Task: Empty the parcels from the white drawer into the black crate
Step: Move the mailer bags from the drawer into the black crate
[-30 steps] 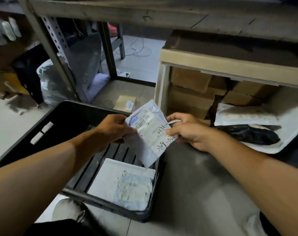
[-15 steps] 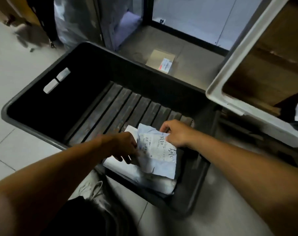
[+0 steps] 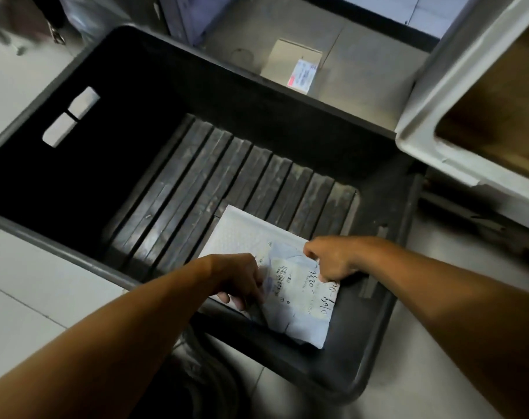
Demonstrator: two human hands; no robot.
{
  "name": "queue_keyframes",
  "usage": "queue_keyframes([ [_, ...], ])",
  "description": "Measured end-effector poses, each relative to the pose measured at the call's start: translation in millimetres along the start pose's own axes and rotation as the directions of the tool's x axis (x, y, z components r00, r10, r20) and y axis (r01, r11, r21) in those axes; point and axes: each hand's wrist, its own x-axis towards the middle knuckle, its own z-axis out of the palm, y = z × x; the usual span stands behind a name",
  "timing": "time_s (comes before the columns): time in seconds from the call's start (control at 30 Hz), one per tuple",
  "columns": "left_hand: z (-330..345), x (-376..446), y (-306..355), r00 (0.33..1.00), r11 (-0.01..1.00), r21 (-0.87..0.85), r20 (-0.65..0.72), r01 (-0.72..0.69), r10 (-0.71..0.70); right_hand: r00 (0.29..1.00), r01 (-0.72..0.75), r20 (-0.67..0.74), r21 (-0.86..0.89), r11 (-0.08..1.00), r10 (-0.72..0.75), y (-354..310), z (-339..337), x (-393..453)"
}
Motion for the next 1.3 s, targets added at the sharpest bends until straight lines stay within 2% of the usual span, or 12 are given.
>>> queue_keyframes([
  [0.13,2.3,-0.3,5.4,1.0,0.998,0.054,-0.009,0.016,-0.016,0.998,-0.023,-0.061,-0.147,0.989,0.014,-2.0,4.5,2.1],
  [0.27,3.4,-9.0,9.7,0.999,0.994,0.093,-0.009,0.048,-0.048,0.999,-0.015,-0.044,-0.165,0.986,0.008,-2.4,3.4,-1.6],
  [0.4,-3.0,-31.4,22.1,0.996,0.969,0.235,-0.071,0.077,-0.062,0.997,-0.012,-0.072,-0.179,0.984,-0.001,-4.8,-1.9,-13.8],
  [0.47,-6.5,-47.4,30.3,0.984,0.907,0.403,-0.172,0.119,-0.053,0.993,-0.01,-0.117,-0.188,0.982,-0.012,-5.7,-6.8,-23.1],
  [0.57,-8.2,-72.4,42.0,0.946,0.696,0.681,-0.325,0.23,0.005,0.973,0.003,-0.226,-0.209,0.978,-0.052,-7.1,-14.6,-50.7],
  [0.63,-7.1,-86.9,55.1,0.908,0.607,0.745,-0.408,0.275,0.09,0.936,0.004,-0.342,-0.235,0.972,-0.087,-4.0,-17.1,-75.5],
  [0.73,-3.3,-103.5,88.1,0.853,0.568,0.777,-0.469,0.273,0.231,0.848,-0.029,-0.521,-0.24,0.97,-0.104,9.5,-16.3,-115.7],
  [0.87,12.5,-125.3,144.8,0.787,0.544,0.81,-0.476,0.218,0.392,0.724,-0.136,-0.69,-0.116,0.984,0.019,48.1,-5.9,-174.1],
  [1.0,37.1,-144.5,205.1,0.709,0.501,0.853,-0.443,0.145,0.549,0.644,-0.221,-0.751,0.004,0.975,0.149,97.1,14.2,-229.8],
  [1.1,53.8,-149.9,250.3,0.648,0.415,0.899,-0.398,0.136,0.649,0.571,-0.301,-0.786,0.067,0.951,0.236,132.7,27.1,-264.3],
  [1.17,62.6,-151.1,280.2,0.633,0.368,0.921,-0.363,0.131,0.683,0.534,-0.342,-0.793,0.114,0.933,0.293,153.6,32.9,-282.8],
  [1.3,74.1,-148.6,336.9,0.611,0.355,0.931,-0.329,0.083,0.72,0.493,-0.409,-0.774,0.197,0.891,0.398,191.5,39.4,-301.2],
])
